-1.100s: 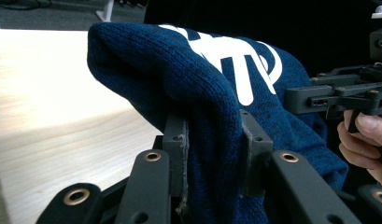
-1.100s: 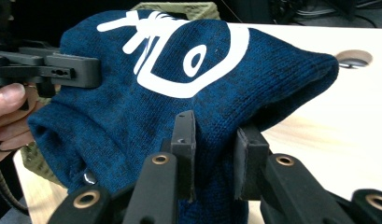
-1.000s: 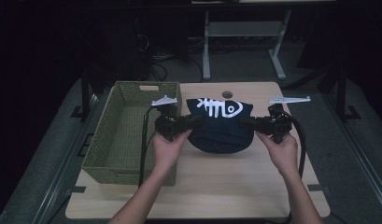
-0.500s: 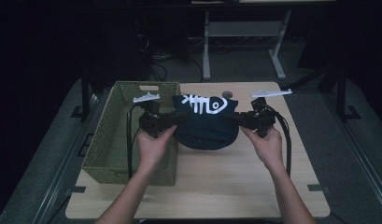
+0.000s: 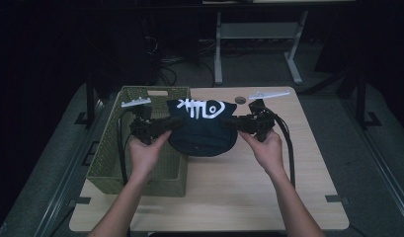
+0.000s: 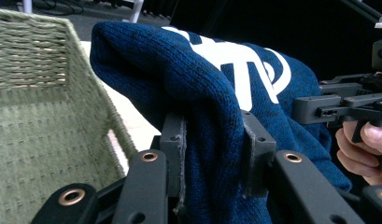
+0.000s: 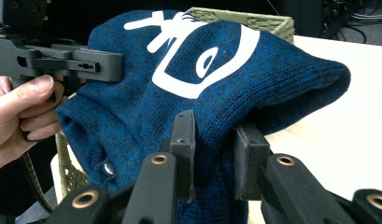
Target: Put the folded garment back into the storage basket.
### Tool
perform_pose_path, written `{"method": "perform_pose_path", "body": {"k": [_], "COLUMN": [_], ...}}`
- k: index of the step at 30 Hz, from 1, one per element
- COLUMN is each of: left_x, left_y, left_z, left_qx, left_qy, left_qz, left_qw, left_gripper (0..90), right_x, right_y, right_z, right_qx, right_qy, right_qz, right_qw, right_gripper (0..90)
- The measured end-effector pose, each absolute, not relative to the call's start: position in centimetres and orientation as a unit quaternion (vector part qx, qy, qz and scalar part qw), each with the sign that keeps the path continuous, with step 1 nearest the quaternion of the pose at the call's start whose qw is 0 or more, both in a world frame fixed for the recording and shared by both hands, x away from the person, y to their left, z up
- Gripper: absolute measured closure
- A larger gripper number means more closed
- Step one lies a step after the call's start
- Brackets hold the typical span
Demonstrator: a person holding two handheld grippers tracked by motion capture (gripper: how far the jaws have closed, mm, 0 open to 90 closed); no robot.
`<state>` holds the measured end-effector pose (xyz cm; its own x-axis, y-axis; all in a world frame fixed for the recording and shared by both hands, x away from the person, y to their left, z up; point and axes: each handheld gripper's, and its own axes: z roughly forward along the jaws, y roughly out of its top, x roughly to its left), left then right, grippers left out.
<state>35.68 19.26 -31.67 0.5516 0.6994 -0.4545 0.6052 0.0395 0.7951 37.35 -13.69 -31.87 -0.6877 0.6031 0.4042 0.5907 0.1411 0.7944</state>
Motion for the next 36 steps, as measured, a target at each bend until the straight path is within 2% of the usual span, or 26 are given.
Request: {"method": "perform_pose_path", "body": {"k": [36], "left_x": [36.0], "left_y": [27.6], "left_z": [-31.7], "left_qx": [0.652], "left_qy": [0.522], "left_qz": [0.055], "left_qw": [0.547], "left_gripper": [65.7], "right_x": [40.2], "right_y": [-5.4], "right_z": [-32.3], "right_qx": [0.374], "right_qy": [0.753], "right_qz": [0.540], "right_qw": [-0.042], "right_gripper": [72.4]}}
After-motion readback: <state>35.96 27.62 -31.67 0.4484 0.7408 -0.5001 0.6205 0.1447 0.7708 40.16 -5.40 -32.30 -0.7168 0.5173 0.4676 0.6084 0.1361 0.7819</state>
